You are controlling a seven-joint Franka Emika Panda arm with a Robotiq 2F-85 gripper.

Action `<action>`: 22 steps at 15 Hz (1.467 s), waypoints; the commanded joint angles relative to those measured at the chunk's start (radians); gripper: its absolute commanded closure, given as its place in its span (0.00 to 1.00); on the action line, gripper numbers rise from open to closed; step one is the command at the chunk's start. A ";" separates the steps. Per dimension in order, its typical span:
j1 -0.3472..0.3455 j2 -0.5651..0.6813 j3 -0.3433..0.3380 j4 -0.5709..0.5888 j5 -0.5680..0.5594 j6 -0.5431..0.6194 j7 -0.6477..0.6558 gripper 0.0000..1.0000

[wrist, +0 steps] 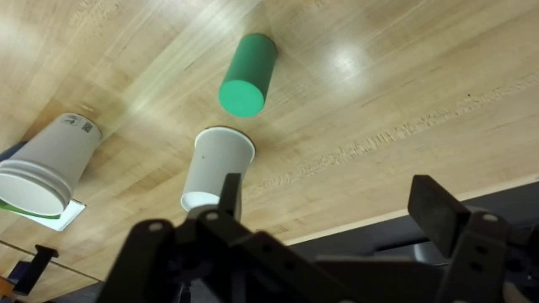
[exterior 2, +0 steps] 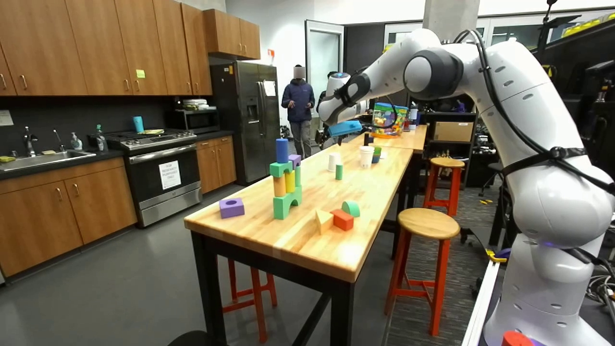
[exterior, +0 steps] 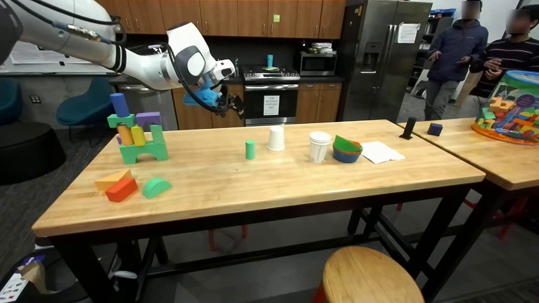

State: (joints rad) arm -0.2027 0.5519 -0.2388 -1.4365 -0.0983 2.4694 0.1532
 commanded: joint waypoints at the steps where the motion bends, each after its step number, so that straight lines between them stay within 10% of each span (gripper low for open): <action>1: -0.005 0.004 0.009 0.071 0.018 -0.108 0.004 0.00; 7: -0.029 0.011 0.033 0.219 0.078 -0.454 0.003 0.00; 22: -0.044 0.065 0.020 0.227 0.068 -0.407 0.008 0.00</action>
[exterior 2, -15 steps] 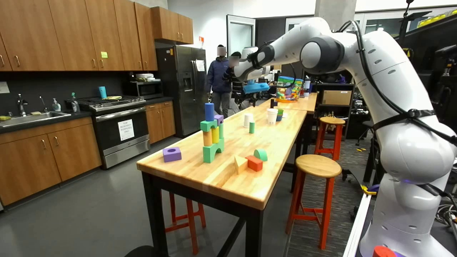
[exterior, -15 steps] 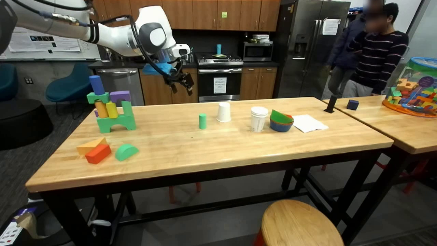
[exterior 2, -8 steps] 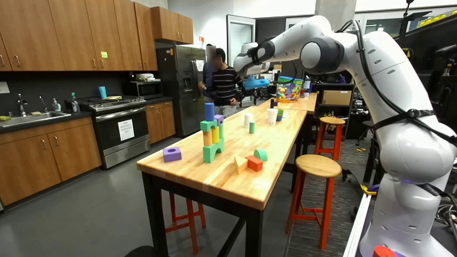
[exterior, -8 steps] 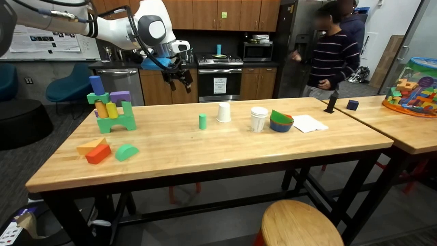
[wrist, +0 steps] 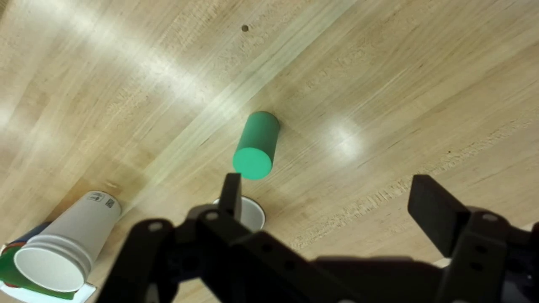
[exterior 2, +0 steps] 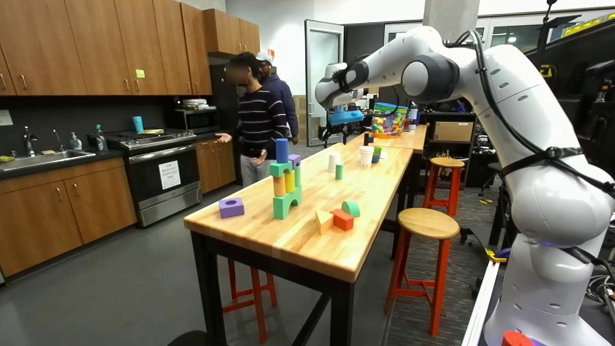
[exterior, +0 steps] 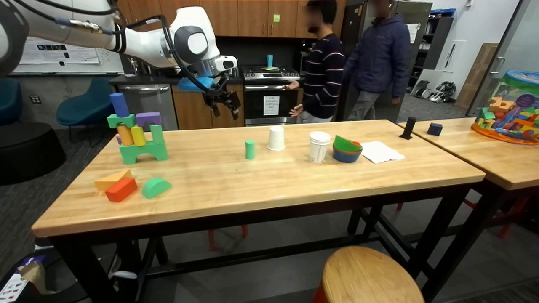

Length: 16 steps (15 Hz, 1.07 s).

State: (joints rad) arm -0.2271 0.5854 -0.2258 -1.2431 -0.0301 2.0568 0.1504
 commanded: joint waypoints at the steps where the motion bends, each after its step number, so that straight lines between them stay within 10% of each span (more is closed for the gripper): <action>1: -0.014 0.036 -0.005 0.025 0.004 0.024 0.009 0.00; 16: -0.085 0.103 0.059 0.029 0.060 0.155 -0.132 0.00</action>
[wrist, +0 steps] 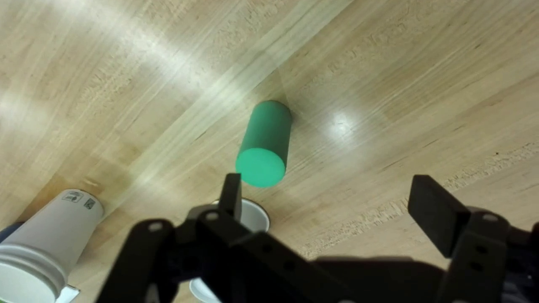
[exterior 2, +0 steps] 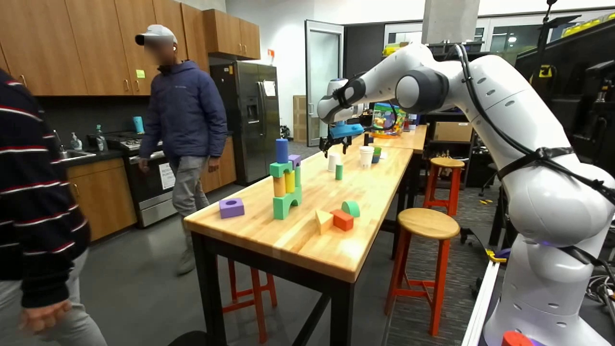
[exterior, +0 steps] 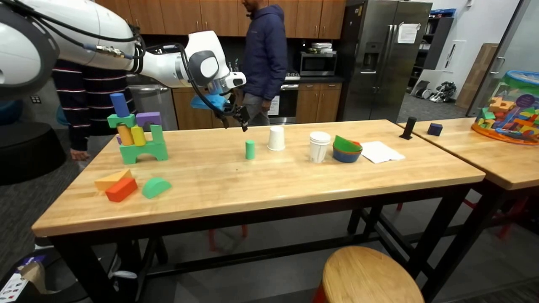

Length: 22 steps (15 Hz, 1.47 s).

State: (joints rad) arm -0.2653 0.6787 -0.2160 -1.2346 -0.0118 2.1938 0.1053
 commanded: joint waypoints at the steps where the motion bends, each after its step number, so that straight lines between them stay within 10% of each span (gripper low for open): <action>1: -0.057 0.008 0.061 0.019 0.053 0.019 -0.120 0.00; 9: -0.134 0.013 0.128 0.033 0.088 0.002 -0.407 0.00; 22: -0.156 0.059 0.102 0.054 0.071 0.039 -0.441 0.00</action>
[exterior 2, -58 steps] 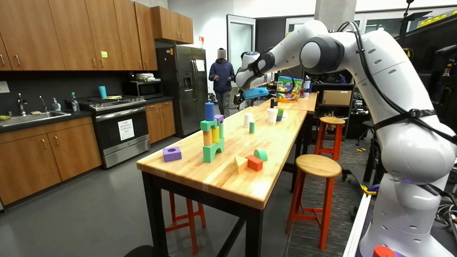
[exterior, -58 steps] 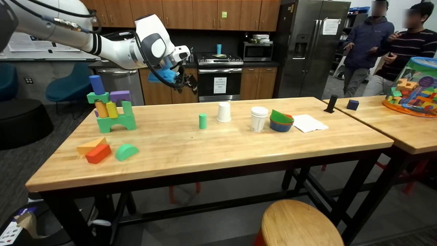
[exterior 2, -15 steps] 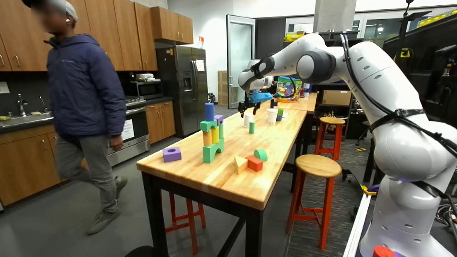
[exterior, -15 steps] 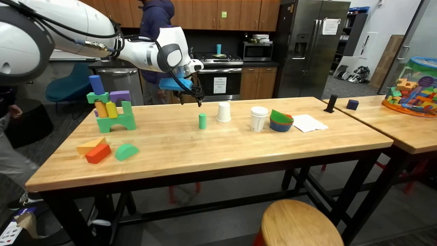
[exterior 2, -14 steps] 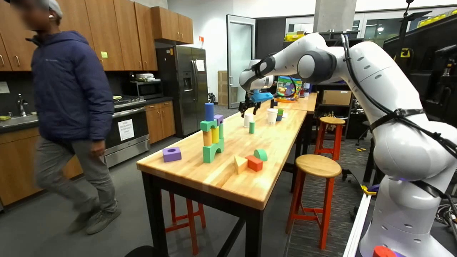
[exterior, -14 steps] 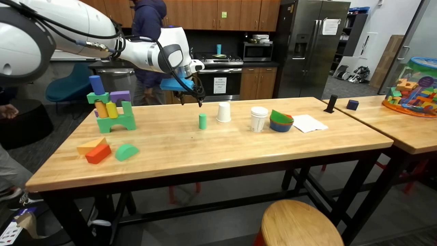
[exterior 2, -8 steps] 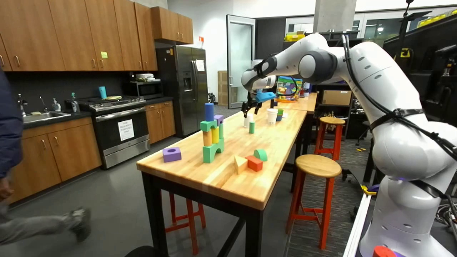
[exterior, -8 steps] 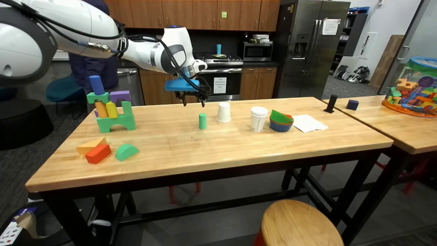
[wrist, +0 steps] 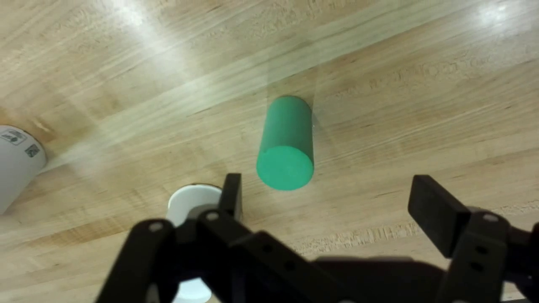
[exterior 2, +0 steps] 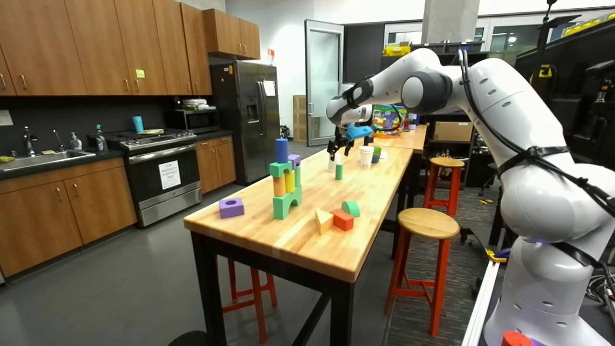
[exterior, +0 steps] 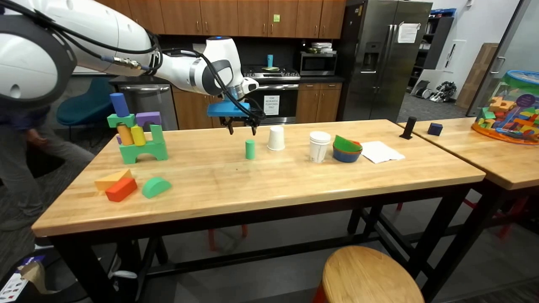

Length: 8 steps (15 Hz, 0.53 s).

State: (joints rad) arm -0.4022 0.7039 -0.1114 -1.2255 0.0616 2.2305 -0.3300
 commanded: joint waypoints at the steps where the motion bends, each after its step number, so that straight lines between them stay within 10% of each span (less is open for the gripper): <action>1: -0.021 0.038 -0.006 0.042 0.001 0.006 -0.007 0.00; 8: -0.023 0.054 -0.007 0.035 -0.006 0.040 -0.001 0.00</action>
State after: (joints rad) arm -0.4292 0.7469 -0.1170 -1.2084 0.0616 2.2600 -0.3291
